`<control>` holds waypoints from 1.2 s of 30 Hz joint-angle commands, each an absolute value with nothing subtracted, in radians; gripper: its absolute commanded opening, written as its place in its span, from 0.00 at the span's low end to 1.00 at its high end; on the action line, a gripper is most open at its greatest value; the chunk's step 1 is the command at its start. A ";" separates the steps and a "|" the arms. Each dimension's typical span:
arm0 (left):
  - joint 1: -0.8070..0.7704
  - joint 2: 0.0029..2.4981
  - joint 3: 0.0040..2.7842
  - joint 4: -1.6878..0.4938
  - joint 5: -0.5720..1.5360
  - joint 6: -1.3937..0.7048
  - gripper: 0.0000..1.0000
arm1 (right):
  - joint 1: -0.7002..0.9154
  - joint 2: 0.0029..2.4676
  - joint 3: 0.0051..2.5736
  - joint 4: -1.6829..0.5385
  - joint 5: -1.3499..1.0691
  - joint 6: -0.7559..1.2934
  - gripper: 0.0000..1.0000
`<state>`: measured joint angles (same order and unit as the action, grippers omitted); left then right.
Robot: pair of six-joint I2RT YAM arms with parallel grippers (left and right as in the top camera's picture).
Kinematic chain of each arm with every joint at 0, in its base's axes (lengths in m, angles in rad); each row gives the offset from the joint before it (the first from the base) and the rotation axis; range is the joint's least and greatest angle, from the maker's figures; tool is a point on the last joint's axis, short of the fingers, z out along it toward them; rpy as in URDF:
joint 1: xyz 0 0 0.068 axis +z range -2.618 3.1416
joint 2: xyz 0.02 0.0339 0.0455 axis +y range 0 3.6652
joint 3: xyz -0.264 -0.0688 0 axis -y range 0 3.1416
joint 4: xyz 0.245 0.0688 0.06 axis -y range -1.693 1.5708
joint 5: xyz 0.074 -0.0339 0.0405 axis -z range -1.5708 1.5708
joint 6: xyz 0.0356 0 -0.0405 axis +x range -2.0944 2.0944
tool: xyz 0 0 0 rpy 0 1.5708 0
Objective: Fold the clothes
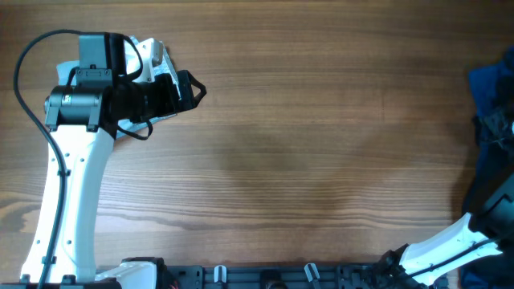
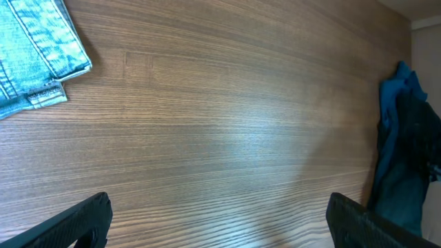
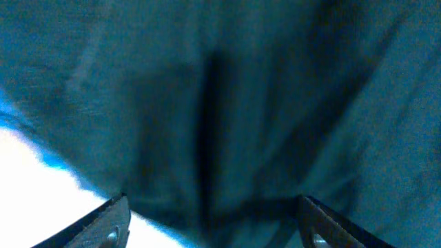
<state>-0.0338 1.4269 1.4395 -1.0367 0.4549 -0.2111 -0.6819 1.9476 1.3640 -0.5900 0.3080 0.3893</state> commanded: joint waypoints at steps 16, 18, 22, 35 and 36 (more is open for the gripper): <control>-0.037 1.427 1.460 -1.034 0.463 -0.187 1.00 | -0.719 1.734 1.395 -0.586 -0.075 0.392 0.04; -0.037 1.427 1.460 -1.035 0.424 -0.187 1.00 | -0.694 1.674 1.395 -0.587 -0.165 0.392 0.04; -0.037 1.427 1.460 -1.047 0.357 -0.187 1.00 | -0.537 1.592 1.395 -0.623 -0.258 0.390 0.04; -0.036 1.372 1.460 -1.105 0.358 -0.187 1.00 | -0.382 1.610 1.395 -0.787 0.267 0.449 0.85; -0.036 1.372 1.460 -1.105 0.358 -0.187 1.00 | -0.448 1.622 1.393 -0.818 0.260 0.466 0.87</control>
<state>-0.0338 1.3937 1.4395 -1.1042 0.3637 -0.2031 -0.3168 1.5936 1.3895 -0.7761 0.1234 0.4271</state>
